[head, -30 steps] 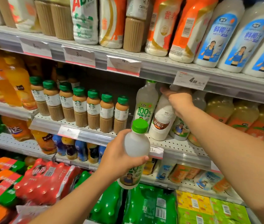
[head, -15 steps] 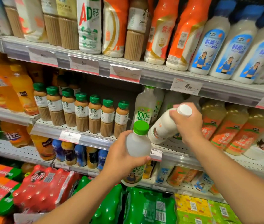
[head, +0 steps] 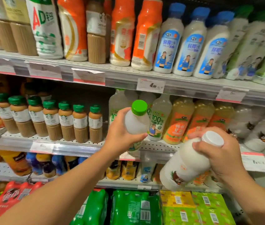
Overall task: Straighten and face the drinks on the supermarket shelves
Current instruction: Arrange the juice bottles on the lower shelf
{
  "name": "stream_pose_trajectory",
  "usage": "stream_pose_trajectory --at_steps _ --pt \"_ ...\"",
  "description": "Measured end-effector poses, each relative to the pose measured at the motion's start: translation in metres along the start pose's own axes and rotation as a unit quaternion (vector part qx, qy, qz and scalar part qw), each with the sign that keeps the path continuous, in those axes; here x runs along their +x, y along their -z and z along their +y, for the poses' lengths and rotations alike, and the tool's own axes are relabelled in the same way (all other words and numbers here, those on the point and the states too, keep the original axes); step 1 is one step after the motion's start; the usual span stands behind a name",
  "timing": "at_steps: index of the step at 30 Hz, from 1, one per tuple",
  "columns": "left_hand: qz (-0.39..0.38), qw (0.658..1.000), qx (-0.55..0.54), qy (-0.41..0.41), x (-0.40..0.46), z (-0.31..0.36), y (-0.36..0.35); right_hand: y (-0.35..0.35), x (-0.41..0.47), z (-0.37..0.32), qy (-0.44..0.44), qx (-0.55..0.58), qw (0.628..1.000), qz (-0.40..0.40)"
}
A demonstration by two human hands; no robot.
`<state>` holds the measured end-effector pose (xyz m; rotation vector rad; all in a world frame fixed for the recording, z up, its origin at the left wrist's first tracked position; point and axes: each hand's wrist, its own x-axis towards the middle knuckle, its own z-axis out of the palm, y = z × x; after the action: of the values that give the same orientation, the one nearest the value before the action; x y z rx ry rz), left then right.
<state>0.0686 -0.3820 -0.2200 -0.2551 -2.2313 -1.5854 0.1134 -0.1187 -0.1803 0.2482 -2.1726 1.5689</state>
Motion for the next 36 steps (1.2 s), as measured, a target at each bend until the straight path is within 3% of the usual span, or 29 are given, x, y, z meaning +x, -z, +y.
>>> stream_pose_trajectory --at_steps 9,14,17,19,21,23,25,29,36 --pt "-0.01 0.998 0.037 0.059 0.052 -0.022 -0.047 0.041 -0.011 0.03 -0.034 -0.001 0.999 -0.003" --pt "-0.043 0.985 0.047 0.162 0.085 -0.03 -0.048 0.051 -0.012 0.05 -0.053 -0.001 0.999 -0.01" --pt "-0.07 0.98 0.037 0.182 0.086 -0.028 -0.048 0.054 -0.011 0.06 -0.067 -0.001 0.998 -0.011" --pt "-0.067 0.981 0.088 0.159 0.082 -0.022 -0.048 0.052 -0.01 0.064 -0.076 0.0 0.997 -0.02" --pt "-0.023 0.973 0.22 0.063 0.072 -0.016 -0.051 0.05 -0.009 0.066 -0.08 0.001 0.996 -0.029" --pt "0.028 0.939 0.337 -0.065 0.059 -0.012 -0.057 0.046 -0.007 0.066 -0.079 0.005 0.996 -0.038" --pt "0.031 0.9 0.415 -0.133 0.05 -0.011 -0.064 0.043 -0.006 0.067 -0.078 0.007 0.996 -0.046" --pt "-0.04 0.83 0.538 -0.142 0.047 -0.023 -0.064 0.036 -0.002 0.069 -0.088 0.011 0.995 -0.049" --pt "-0.044 0.797 0.59 -0.118 0.072 -0.038 -0.061 0.029 -0.006 0.064 -0.1 -0.008 0.994 -0.048"
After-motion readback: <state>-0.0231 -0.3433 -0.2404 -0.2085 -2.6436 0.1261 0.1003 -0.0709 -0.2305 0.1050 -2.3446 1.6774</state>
